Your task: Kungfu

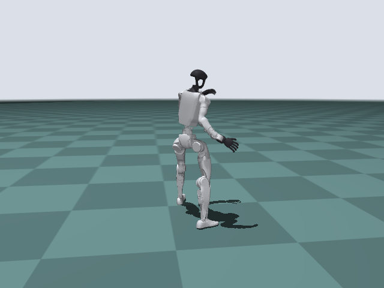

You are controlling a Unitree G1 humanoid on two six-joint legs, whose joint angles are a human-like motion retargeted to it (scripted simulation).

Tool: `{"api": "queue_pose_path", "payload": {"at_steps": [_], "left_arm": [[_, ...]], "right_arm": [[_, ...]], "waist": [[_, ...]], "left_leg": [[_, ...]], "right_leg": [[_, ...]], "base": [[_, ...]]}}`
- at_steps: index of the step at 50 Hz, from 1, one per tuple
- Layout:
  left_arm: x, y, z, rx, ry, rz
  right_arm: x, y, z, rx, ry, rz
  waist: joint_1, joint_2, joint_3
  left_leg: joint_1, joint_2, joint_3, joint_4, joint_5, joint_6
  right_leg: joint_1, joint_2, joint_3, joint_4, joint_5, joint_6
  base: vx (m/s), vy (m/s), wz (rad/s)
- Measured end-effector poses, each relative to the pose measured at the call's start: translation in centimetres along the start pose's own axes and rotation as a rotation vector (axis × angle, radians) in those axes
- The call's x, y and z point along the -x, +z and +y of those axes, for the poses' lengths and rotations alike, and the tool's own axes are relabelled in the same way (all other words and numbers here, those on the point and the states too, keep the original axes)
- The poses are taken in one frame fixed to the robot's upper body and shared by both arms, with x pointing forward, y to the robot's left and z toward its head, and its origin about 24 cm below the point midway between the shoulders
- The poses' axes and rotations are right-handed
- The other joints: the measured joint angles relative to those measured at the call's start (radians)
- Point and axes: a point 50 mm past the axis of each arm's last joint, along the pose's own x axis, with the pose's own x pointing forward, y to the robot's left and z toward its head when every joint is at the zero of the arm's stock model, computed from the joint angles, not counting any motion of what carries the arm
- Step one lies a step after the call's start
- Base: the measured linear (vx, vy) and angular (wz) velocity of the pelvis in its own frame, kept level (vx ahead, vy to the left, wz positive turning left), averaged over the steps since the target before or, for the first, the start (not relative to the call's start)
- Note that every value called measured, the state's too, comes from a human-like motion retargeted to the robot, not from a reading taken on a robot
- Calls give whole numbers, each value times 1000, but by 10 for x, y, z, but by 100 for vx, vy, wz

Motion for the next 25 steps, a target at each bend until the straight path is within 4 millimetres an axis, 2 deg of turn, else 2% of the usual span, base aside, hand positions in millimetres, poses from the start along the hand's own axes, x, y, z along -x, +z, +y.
{"api": "queue_pose_path", "payload": {"at_steps": [2,5,7,8,10,12,13,15,17,20,22,25], "left_arm": [[18,-14,-7,-125,1,79],[53,-49,-37,-248,-70,262],[92,-79,-68,-324,-259,430],[119,-94,-82,-365,-385,530],[186,-119,-105,-445,-641,776],[267,-125,-122,-478,-873,1024],[308,-119,-129,-457,-965,1132],[385,-90,-146,-341,-1080,1346],[444,-52,-162,-164,-1122,1557],[500,5,-178,57,-1166,1823],[520,33,-182,116,-1169,1929],[537,64,-185,147,-1150,2020]], "right_arm": [[11,-25,36,-136,112,115],[32,-50,101,-352,290,273],[39,-45,151,-494,431,338],[39,-35,176,-560,515,345],[34,4,228,-667,715,302],[27,65,273,-724,937,174],[27,100,290,-739,1048,87],[35,170,314,-762,1262,-121],[51,235,322,-816,1432,-343],[74,316,311,-922,1595,-647],[78,350,295,-946,1611,-795],[78,384,269,-967,1530,-956]], "waist": [[54,4,-25],[167,-1,-78],[256,-27,-109],[296,-42,-116],[366,-67,-119],[421,-84,-117],[444,-92,-115],[469,-107,-108],[482,-125,-101],[500,-154,-88],[521,-171,-77],[549,-196,-57]], "left_leg": [[-53,-39,-38,51,-27,8],[-116,-107,-88,103,-56,19],[-145,-147,-103,135,-77,26],[-152,-162,-106,146,-86,28],[-162,-182,-106,163,-103,32],[-180,-190,-102,181,-118,37],[-191,-195,-104,189,-125,40],[-212,-205,-107,200,-134,46],[-229,-220,-112,204,-137,53],[-251,-236,-126,202,-134,59],[-261,-239,-137,196,-127,62],[-267,-240,-152,179,-114,61]], "right_leg": [[36,-6,-41,-25,12,14],[84,-4,-99,-55,27,22],[105,-8,-116,-68,33,17],[115,-11,-121,-74,36,16],[127,-15,-130,-83,41,12],[127,-21,-142,-89,47,14],[125,-24,-149,-92,49,17],[121,-25,-164,-98,55,20],[123,-26,-191,-107,64,27],[128,-15,-225,-122,82,32],[130,-4,-242,-128,98,32],[126,11,-245,-130,122,32]], "base": [[32,43,125],[24,31,135],[12,15,104],[13,16,78],[12,14,51],[15,14,24],[15,12,22],[5,3,30],[3,-2,43],[3,-7,44],[-2,-14,33],[-3,-16,23]]}}
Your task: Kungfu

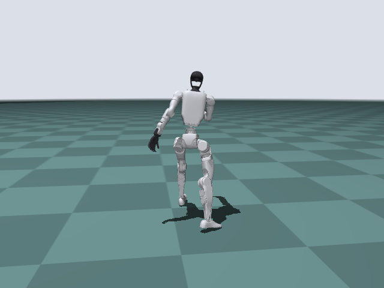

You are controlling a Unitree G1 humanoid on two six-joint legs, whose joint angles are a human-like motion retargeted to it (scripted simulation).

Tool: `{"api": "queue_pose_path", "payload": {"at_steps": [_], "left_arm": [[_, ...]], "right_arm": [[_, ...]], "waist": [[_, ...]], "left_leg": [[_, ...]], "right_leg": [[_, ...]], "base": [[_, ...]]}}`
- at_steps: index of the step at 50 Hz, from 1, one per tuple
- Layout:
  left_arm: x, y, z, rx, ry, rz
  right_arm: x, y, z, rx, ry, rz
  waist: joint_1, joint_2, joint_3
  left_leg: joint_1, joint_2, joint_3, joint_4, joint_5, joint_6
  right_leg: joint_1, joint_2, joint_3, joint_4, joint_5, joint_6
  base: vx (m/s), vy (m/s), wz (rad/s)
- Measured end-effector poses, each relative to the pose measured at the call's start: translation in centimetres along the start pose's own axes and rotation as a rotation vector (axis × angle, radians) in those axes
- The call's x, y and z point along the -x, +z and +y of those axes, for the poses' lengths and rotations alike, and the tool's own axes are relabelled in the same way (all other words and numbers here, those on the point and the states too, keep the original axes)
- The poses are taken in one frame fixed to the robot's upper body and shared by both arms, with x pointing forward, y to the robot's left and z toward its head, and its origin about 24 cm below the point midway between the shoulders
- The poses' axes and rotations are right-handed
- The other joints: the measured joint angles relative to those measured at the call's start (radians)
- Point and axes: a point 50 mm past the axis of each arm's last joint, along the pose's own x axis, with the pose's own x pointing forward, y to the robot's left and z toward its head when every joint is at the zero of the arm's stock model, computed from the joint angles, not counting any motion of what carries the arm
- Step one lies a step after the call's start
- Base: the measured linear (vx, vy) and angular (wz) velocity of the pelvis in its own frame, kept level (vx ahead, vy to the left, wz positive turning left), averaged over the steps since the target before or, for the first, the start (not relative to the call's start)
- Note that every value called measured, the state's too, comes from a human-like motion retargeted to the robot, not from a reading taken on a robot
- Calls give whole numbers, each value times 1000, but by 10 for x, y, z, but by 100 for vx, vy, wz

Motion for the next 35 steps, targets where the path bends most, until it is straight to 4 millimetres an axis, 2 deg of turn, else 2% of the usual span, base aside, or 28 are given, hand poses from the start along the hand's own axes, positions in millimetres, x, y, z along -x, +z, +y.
{"api": "queue_pose_path", "payload": {"at_steps": [5,8,14,20,25,28,32,35], "left_arm": [[4,-9,-22,58,-24,51],[5,-13,-22,75,-38,63],[6,-31,0,63,-18,100],[14,-61,20,54,9,159],[24,-86,21,101,-16,218],[29,-98,13,138,-45,262],[30,-98,-3,207,-85,289],[25,-84,-13,274,-103,284]], "right_arm": [[-11,43,1,103,-71,-214],[-14,55,4,134,-87,-276],[-23,67,19,267,-15,-293],[-32,73,38,417,103,-267],[-35,63,47,497,208,-171],[-28,44,46,546,254,-45],[-2,6,36,599,289,162],[29,-22,26,609,277,311]], "waist": [[23,-20,18],[15,-20,19],[-17,-5,27],[-81,16,46],[-139,41,61],[-177,56,64],[-230,89,68],[-280,118,73]], "left_leg": [[2,12,-17,-32,20,-9],[3,25,-25,-45,29,-15],[35,58,-19,-80,44,-25],[119,92,34,-145,57,-31],[216,151,90,-227,77,-49],[281,197,135,-285,96,-66],[379,276,212,-374,131,-96],[448,336,275,-435,163,-121]], "right_leg": [[-13,20,0,1,18,0],[-26,29,9,3,12,0],[-47,26,16,13,-4,0],[-64,-14,22,38,-18,0],[-106,-32,57,77,-39,-22],[-151,-37,92,119,-57,-41],[-239,-45,129,231,-94,-78],[-325,-55,130,355,-129,-115]], "base": [[-6,-11,2],[-8,-8,-18],[-10,-5,-35],[-14,-2,-46],[-15,-7,-76],[-23,-23,-97],[-15,-14,-116],[-24,-35,-119]]}}
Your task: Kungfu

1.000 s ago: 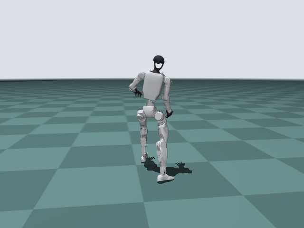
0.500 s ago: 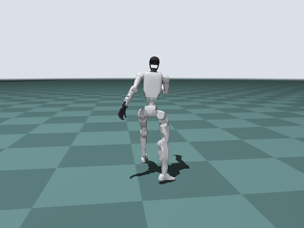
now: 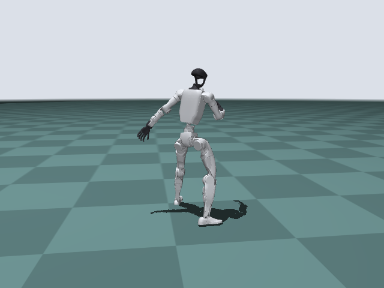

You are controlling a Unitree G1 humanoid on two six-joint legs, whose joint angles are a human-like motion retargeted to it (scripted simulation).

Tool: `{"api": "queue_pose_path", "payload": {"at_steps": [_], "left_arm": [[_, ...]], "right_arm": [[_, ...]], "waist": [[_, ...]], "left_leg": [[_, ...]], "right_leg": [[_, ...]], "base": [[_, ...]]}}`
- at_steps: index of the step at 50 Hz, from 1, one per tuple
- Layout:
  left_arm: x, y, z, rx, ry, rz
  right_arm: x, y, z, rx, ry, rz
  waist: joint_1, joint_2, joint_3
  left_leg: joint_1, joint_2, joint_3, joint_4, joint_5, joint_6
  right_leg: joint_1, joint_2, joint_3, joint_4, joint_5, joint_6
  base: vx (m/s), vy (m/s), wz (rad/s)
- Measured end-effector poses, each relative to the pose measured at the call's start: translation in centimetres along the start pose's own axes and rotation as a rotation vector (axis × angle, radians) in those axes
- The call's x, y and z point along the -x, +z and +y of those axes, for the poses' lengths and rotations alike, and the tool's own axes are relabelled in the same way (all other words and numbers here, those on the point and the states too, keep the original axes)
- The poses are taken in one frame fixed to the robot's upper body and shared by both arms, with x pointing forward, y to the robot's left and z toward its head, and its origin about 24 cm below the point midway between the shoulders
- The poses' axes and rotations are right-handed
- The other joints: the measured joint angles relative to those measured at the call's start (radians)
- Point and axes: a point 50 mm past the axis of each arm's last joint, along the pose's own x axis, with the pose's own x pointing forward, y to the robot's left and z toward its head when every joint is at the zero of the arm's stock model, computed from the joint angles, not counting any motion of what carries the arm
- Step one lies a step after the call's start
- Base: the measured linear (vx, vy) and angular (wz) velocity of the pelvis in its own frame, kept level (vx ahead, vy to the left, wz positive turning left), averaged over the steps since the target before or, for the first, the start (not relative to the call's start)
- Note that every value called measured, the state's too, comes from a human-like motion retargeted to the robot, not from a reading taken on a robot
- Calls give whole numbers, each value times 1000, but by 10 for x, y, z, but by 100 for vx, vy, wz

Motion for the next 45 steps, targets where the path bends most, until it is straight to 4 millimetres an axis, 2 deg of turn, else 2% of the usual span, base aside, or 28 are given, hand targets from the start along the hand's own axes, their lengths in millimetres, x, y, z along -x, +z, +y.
{"api": "queue_pose_path", "payload": {"at_steps": [4,7,10,12,14,16,18,20,22,24,25,28,30,32,35,40,42,45], "left_arm": [[-4,38,-5,115,-36,-49],[-4,84,4,221,-49,-118],[7,156,18,365,11,-278],[26,217,23,491,15,-435],[62,287,24,638,-85,-659],[121,360,20,782,-337,-986],[204,418,13,877,-712,-1396],[294,446,8,906,-1135,-1759],[365,446,4,817,-1486,-2008],[414,437,3,620,-1675,-2170],[432,432,4,510,-1711,-2235],[464,425,20,317,-1597,-2372],[471,425,31,267,-1483,-2407],[468,426,38,256,-1399,-2406],[455,432,41,338,-1339,-2368],[425,439,34,645,-1375,-2272],[417,440,34,689,-1374,-2236],[408,440,40,642,-1319,-2228]], "right_arm": [[38,-33,11,-88,-98,115],[71,-41,0,-154,-292,127],[104,-22,-34,-138,-537,44],[120,8,-62,-53,-646,-56],[133,52,-89,78,-705,-163],[145,106,-109,227,-738,-287],[152,161,-117,362,-757,-440],[150,210,-113,471,-744,-610],[145,249,-102,557,-704,-751],[141,278,-90,645,-658,-838],[139,290,-85,688,-638,-865],[135,309,-75,821,-613,-874],[135,315,-72,869,-634,-877],[138,319,-64,910,-661,-918],[145,321,-47,1021,-690,-994],[149,317,-41,1153,-709,-906],[152,317,-41,1147,-720,-896],[157,317,-45,1141,-746,-865]], "waist": [[-102,15,6],[-183,6,10],[-247,-17,5],[-294,-37,-3],[-359,-33,1],[-422,-25,14],[-477,-20,38],[-521,-21,57],[-555,-30,58],[-575,-36,55],[-587,-36,53],[-623,-28,54],[-644,-24,60],[-670,-22,73],[-700,-20,95],[-651,-32,76],[-634,-39,73],[-626,-44,77]], "left_leg": [[63,54,63,-62,47,-18],[106,74,97,-116,86,-19],[155,68,131,-186,118,13],[178,38,149,-229,135,52],[157,46,131,-225,164,69],[123,73,157,-197,195,69],[104,96,218,-169,202,82],[114,104,279,-169,217,94],[154,100,345,-174,205,92],[191,99,376,-183,194,76],[206,98,385,-186,181,69],[236,95,405,-195,161,48],[248,96,410,-195,156,40],[246,99,393,-183,149,37],[229,100,349,-159,133,40],[259,73,354,-173,126,35],[260,61,349,-179,129,35],[241,46,322,-185,137,40]], "right_leg": [[-106,23,65,142,-90,-30],[-152,46,110,215,-177,-34],[-196,61,145,287,-260,-65],[-214,60,164,305,-280,-78],[-224,74,160,324,-297,-90],[-229,87,151,324,-299,-97],[-225,100,141,307,-286,-101],[-225,103,148,290,-268,-102],[-231,96,167,280,-255,-98],[-231,89,190,271,-244,-91],[-229,87,197,267,-239,-87],[-220,89,210,256,-226,-72],[-206,94,217,244,-212,-61],[-181,101,222,219,-194,-47],[-132,107,209,168,-168,-32],[-82,101,218,101,-138,-24],[-64,96,219,75,-127,-21],[-38,95,213,38,-106,-12]], "base": [[-22,-53,-84],[-22,-64,-51],[-24,-69,-39],[-24,-60,-17],[-22,-45,21],[-17,-27,33],[-22,-23,20],[-16,-7,-17],[-7,1,-48],[0,8,-53],[7,9,-35],[10,13,-18],[12,11,4],[12,15,30],[9,14,48],[13,12,16],[11,18,21],[5,14,40]]}}
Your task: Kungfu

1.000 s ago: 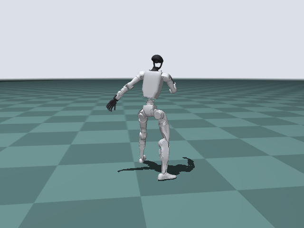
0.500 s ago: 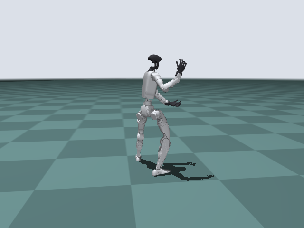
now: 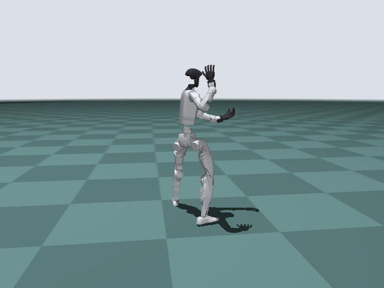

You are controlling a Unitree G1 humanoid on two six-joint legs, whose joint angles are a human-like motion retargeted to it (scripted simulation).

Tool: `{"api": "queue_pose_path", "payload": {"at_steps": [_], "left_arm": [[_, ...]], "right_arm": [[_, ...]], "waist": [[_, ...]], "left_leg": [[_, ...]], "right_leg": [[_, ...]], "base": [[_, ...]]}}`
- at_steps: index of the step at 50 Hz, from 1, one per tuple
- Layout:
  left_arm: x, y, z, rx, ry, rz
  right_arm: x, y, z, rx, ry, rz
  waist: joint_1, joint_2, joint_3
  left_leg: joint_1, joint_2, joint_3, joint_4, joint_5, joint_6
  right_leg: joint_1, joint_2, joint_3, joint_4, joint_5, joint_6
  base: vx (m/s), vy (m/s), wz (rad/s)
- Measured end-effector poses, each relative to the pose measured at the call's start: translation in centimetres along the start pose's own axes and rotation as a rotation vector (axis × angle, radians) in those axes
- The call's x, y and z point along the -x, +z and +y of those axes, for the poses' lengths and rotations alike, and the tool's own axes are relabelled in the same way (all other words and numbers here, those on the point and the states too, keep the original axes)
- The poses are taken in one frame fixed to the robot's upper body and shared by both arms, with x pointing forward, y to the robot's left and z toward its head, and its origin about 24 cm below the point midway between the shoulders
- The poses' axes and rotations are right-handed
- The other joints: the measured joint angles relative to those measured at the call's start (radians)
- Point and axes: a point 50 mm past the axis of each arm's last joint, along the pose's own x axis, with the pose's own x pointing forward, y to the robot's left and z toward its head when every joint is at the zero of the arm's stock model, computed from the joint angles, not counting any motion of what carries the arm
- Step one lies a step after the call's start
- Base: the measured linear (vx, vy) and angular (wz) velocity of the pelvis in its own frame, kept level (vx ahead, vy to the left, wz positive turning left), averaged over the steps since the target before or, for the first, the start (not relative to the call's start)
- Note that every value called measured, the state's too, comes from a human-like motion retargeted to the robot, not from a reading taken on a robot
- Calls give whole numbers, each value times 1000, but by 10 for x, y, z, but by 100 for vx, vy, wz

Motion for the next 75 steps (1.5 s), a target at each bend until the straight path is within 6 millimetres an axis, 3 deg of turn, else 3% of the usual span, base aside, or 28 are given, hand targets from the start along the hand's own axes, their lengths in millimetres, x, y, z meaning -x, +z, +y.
{"api": "queue_pose_path", "payload": {"at_steps": [6,11,15,17,20,23,26,28,30,33,35,37,39,42,45,47,48,50,52,54,58,62,65,69,70,72,73,75], "left_arm": [[21,22,28,-318,29,196],[71,42,68,-641,155,498],[139,60,102,-860,350,782],[182,67,115,-923,476,935],[246,68,126,-933,683,1143],[305,55,122,-830,839,1319],[362,40,108,-772,929,1523],[399,38,94,-772,956,1690],[436,44,77,-766,962,1876],[496,60,40,-665,955,2181],[534,69,6,-538,950,2382],[563,70,-29,-363,920,2552],[586,68,-65,-157,864,2677],[608,57,-118,174,783,2752],[615,31,-162,484,712,2686],[610,6,-182,670,641,2584],[607,-3,-186,738,596,2535],[596,-13,-176,802,486,2474],[587,-13,-151,737,351,2497],[581,-10,-126,564,265,2549],[574,-4,-89,166,267,2586],[565,-1,-71,68,297,2560],[563,5,-64,51,298,2575],[562,16,-53,-93,353,2597],[562,19,-50,-131,371,2601],[562,21,-48,-164,383,2599],[563,21,-50,-159,380,2600],[567,26,-55,-130,363,2636]], "right_arm": [[15,-18,-15,141,58,139],[55,-47,-31,195,74,392],[111,-74,-39,141,107,667],[154,-83,-38,102,149,835],[234,-84,-28,32,182,1134],[317,-58,-6,-84,89,1445],[385,-15,33,-250,-121,1704],[414,9,74,-398,-269,1827],[422,17,126,-575,-351,1885],[390,-7,205,-892,-346,1787],[344,-34,249,-1139,-321,1624],[284,-64,278,-1365,-297,1402],[219,-86,289,-1545,-276,1149],[133,-99,286,-1715,-225,798],[83,-97,273,-1781,-128,565],[68,-93,271,-1790,-81,508],[63,-92,270,-1788,-80,490],[54,-92,262,-1769,-127,449],[56,-96,251,-1727,-202,438],[63,-100,242,-1691,-288,459],[81,-105,231,-1645,-414,525],[88,-105,238,-1649,-408,583],[92,-102,246,-1665,-377,622],[101,-102,247,-1639,-381,664],[105,-102,246,-1622,-385,677],[113,-104,244,-1584,-398,713],[117,-105,243,-1569,-410,735],[129,-108,239,-1539,-439,779]], "waist": [[53,-3,-6],[119,6,-4],[195,14,-11],[236,16,-14],[272,30,-18],[329,59,-47],[480,35,-98],[601,13,-131],[722,0,-154],[866,-27,-160],[944,-52,-154],[1003,-72,-146],[1049,-83,-149],[1092,-104,-169],[1048,-120,-192],[951,-130,-182],[904,-132,-182],[808,-74,-190],[711,-28,-168],[672,-2,-161],[650,12,-165],[563,7,-153],[482,14,-150],[410,-9,-136],[398,-19,-131],[366,-51,-121],[362,-50,-124],[385,-49,-147]], "left_leg": [[-47,-46,-50,-24,23,7],[-111,-80,-119,-6,27,30],[-158,-114,-179,19,21,44],[-196,-129,-225,45,23,47],[-304,-163,-330,131,-10,78],[-437,-177,-375,294,-166,153],[-493,-197,-362,413,-276,203],[-513,-185,-318,476,-326,224],[-538,-166,-299,526,-346,227],[-594,-172,-331,593,-354,203],[-628,-178,-343,631,-356,181],[-665,-194,-358,666,-350,168],[-720,-199,-395,691,-335,165],[-785,-200,-446,719,-343,181],[-765,-278,-455,726,-419,227],[-682,-397,-446,696,-467,261],[-650,-437,-464,670,-473,263],[-620,-449,-599,629,-467,231],[-552,-461,-726,589,-466,184],[-474,-458,-790,532,-466,163],[-277,-520,-805,368,-447,214],[-94,-593,-833,229,-433,241],[9,-617,-871,177,-446,251],[163,-657,-911,129,-488,281],[204,-666,-918,124,-503,286],[277,-694,-941,145,-535,289],[300,-687,-946,167,-548,284],[311,-683,-946,249,-527,259]], "right_leg": [[36,-15,-25,-61,35,14],[75,-24,-56,-100,55,27],[112,-34,-84,-120,64,38],[142,-35,-101,-132,66,48],[212,-17,-169,-171,70,69],[277,24,-250,-214,74,72],[325,18,-275,-232,76,78],[347,20,-287,-239,60,81],[354,43,-272,-241,21,77],[344,51,-245,-232,-11,74],[333,29,-240,-232,16,94],[331,8,-267,-252,71,121],[318,32,-278,-285,146,127],[298,77,-245,-317,343,127],[333,44,-179,-322,628,127],[362,-7,-33,-265,788,101],[341,11,75,-195,798,121],[320,222,291,-150,741,127],[270,372,308,1,612,127],[195,411,265,128,510,127],[41,346,286,280,314,127],[-116,315,333,309,172,109],[-195,290,326,202,128,32],[-205,260,372,-27,45,-113],[-189,247,386,-89,44,-143],[-121,209,379,-199,180,-174],[-93,215,365,-205,209,-237],[-57,238,335,-141,138,-256]], "base": [[6,18,45],[9,24,63],[10,24,76],[11,27,109],[9,23,188],[19,28,220],[24,24,144],[28,22,103],[21,1,68],[22,-3,29],[31,5,-4],[26,4,1],[38,-2,4],[67,5,12],[82,32,124],[83,34,233],[85,5,233],[84,-28,242],[76,-56,260],[72,-35,155],[70,17,77],[64,-6,105],[60,-25,119],[61,-42,107],[56,-38,123],[66,-56,127],[70,-69,86],[66,-57,44]]}}
